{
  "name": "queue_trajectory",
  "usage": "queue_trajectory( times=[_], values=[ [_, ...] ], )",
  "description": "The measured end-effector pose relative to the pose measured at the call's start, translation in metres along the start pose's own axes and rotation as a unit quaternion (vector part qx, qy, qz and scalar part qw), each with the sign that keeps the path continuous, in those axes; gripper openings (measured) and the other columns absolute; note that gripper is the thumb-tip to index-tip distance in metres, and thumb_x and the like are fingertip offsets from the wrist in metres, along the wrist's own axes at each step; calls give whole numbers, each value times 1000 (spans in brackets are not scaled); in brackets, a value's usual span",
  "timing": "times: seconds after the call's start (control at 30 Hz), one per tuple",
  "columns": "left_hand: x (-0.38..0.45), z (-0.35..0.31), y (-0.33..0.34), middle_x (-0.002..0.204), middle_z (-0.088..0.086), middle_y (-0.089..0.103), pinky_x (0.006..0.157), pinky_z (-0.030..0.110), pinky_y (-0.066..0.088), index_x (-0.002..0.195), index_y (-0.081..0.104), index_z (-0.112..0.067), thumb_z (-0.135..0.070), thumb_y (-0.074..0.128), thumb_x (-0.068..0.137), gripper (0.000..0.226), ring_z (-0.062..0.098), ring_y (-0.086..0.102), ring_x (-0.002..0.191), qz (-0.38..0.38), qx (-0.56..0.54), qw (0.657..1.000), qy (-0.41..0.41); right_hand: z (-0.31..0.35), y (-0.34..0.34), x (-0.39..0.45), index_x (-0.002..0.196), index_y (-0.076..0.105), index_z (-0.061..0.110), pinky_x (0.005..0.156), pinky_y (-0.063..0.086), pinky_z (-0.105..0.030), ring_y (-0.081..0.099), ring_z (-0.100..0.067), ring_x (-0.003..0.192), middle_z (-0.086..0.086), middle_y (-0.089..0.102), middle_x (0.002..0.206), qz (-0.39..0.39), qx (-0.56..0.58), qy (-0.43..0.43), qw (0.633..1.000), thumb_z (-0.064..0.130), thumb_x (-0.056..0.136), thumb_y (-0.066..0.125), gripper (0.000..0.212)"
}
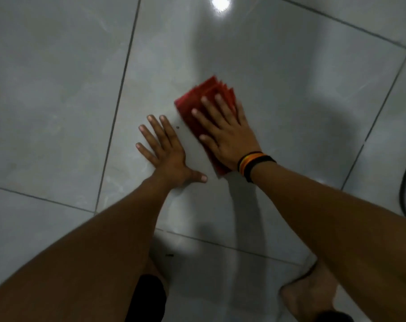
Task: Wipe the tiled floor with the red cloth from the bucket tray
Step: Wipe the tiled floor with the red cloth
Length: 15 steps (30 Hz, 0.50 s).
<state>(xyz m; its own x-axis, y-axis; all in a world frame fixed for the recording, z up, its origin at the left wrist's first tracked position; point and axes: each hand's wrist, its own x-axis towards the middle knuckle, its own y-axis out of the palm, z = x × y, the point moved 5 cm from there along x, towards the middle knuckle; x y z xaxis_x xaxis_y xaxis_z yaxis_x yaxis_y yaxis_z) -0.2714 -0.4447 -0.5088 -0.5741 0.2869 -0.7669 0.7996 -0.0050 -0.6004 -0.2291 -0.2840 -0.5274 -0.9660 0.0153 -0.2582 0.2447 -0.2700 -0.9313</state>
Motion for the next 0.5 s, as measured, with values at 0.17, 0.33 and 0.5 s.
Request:
queue_trajectory(
  times=[0.17, 0.33, 0.5],
  values=[
    [-4, -1, 0, 163, 31, -36, 113, 75, -18, 157, -30, -1, -70, 96, 37, 187, 56, -34, 149, -26, 15, 1000, 5, -40, 18, -109, 164, 10, 30, 125, 5, -64, 3, -33, 159, -6, 6, 173, -37, 26, 265, 963, 54, 107, 26, 63],
    [-14, 6, 7, 168, 30, -26, 118, 73, -13, 162, -20, -2, -72, 93, 41, 179, 53, -25, 155, -89, 13, 995, 46, 21, 66, -264, 164, 5, 21, 121, 12, -69, 1, -43, 157, -18, 2, 171, 49, 51, 329, 942, 52, 106, 23, 69],
    [-66, 3, 43, 174, 24, -12, 126, 63, -3, 166, -4, -4, -73, 77, 69, 144, 43, -15, 161, -141, -21, 983, 118, 69, 77, -231, 164, 15, 24, 122, 9, -69, 5, -44, 157, -14, 5, 171, 82, 46, 162, 982, 53, 104, 32, 69]
  ],
)
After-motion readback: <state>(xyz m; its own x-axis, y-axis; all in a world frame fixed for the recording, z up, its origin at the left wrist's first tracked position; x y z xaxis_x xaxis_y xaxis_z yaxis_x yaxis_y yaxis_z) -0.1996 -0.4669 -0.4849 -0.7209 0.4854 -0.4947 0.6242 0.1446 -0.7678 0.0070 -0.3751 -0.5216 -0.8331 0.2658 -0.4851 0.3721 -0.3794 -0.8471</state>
